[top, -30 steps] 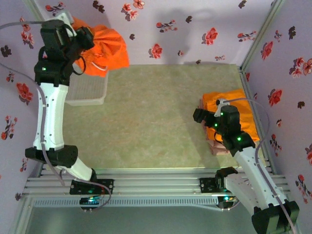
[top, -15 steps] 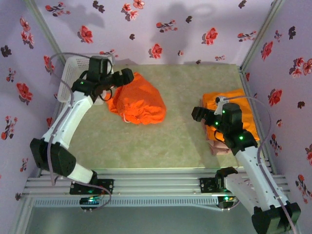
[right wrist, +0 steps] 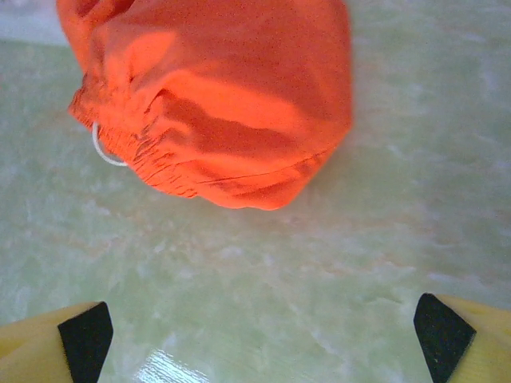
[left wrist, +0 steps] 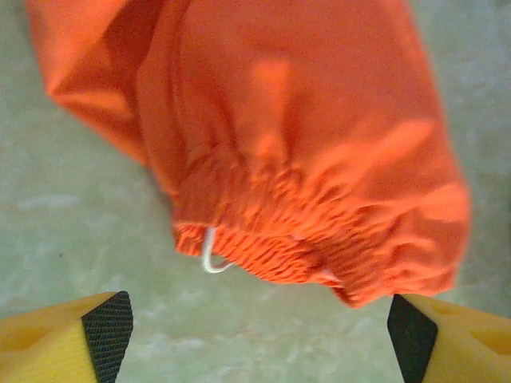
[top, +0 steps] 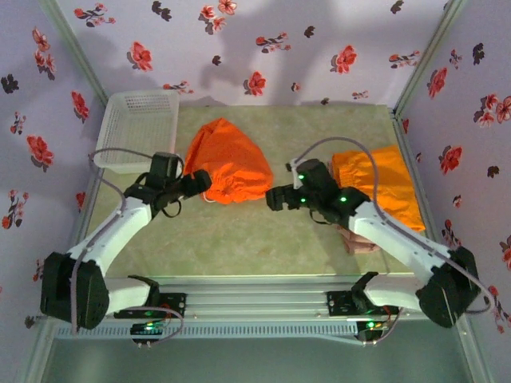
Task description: Fold and stack the shorts
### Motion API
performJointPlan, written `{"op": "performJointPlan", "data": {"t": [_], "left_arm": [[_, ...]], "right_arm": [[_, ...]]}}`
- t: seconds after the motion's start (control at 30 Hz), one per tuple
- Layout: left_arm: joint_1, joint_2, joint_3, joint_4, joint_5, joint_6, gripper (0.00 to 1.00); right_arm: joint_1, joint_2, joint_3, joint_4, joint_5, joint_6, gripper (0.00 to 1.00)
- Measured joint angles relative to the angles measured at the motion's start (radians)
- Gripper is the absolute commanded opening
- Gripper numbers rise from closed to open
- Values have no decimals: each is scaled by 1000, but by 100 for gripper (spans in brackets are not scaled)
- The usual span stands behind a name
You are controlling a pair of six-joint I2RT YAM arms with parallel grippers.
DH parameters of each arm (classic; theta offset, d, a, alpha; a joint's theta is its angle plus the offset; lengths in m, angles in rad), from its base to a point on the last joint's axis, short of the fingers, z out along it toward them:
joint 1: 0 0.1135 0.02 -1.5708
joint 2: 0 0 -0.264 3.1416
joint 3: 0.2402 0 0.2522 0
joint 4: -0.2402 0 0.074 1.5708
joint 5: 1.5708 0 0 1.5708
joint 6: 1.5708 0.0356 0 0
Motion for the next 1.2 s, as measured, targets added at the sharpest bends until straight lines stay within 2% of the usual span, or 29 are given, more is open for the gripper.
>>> {"op": "performJointPlan", "data": {"t": [0.2, 0.3, 0.43, 0.53, 0.6, 0.63, 0.97, 1.2], "left_arm": [[0, 158, -10, 119, -12, -16, 76], [0, 256, -4, 177, -14, -14, 68], [2, 364, 28, 222, -14, -2, 37], [4, 381, 53, 237, -15, 13, 15], [5, 375, 69, 245, -15, 18, 2], [5, 365, 77, 244, -15, 26, 0], [6, 126, 274, 101, -16, 108, 0], [6, -14, 554, -53, -59, 176, 0]], "right_arm": [[54, 41, 26, 1, 55, -18, 99], [54, 41, 26, 0, 74, -18, 99], [55, 34, 26, -1, 88, -18, 99], [54, 21, 26, -11, 97, -18, 99], [54, 12, 23, -17, 104, -18, 99], [54, 8, 21, -18, 108, -18, 99], [55, 11, 2, -19, 110, -18, 99], [58, 8, 2, -3, 94, -18, 99]]}}
